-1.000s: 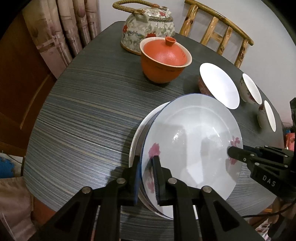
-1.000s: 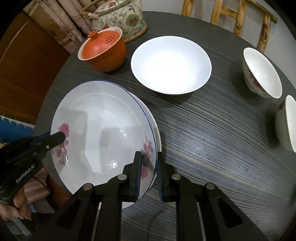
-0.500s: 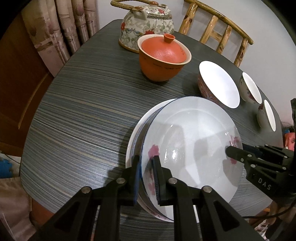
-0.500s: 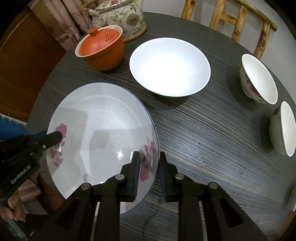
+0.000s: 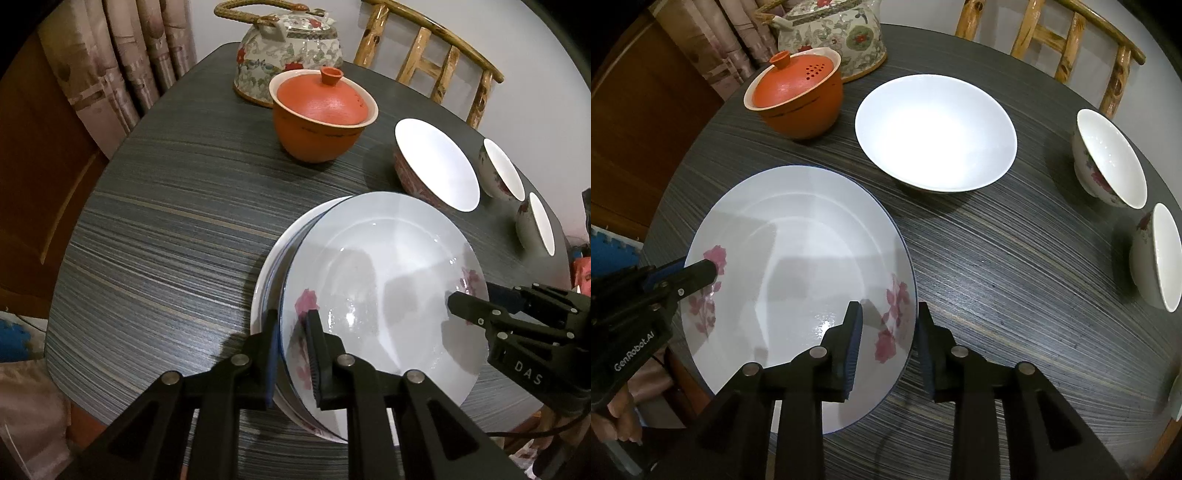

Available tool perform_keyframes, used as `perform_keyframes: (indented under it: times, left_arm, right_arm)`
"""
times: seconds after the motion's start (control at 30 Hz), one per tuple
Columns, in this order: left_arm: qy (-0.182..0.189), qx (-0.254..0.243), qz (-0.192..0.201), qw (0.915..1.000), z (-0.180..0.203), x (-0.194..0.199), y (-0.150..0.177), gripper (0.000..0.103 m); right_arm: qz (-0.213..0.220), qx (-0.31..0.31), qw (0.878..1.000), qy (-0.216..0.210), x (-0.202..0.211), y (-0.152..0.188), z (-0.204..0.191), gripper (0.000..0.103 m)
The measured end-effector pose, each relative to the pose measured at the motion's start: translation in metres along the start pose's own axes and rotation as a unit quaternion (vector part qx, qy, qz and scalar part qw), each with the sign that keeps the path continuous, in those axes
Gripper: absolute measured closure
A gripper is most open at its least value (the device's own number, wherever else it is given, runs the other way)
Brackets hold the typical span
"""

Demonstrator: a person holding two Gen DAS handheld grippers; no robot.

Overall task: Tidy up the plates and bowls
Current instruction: 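Lower the rose plate onto the plate stack and open the right tool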

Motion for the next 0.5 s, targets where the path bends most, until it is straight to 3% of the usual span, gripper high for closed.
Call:
perform_keyframes:
  times: [0.37,0.5]
  left_arm:
    - [-0.011,-0.008,0.018,0.9997,0.002,0.0045,0.0003,0.088]
    - [-0.033,-0.018,0.041,0.9985,-0.0004,0.0095,-0.0013,0.084]
  right_arm:
    - [0.007,-0.001,1.0,0.003,0.0028,0.0056,-0.0045,0.074]
    - [0.012,0.0,1.0,0.001,0.0048,0.0054,-0.0064,0.074]
Point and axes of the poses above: each gripper's, at about its wrist camera, not at the fingertips, and x roughly against the way its jaws point, z to its right, y to its underside, the point moved 3 cm from there along -x, roughly the way its jaws point, and after that the axes turned 9 degrees about x, right-handed, at the moved point
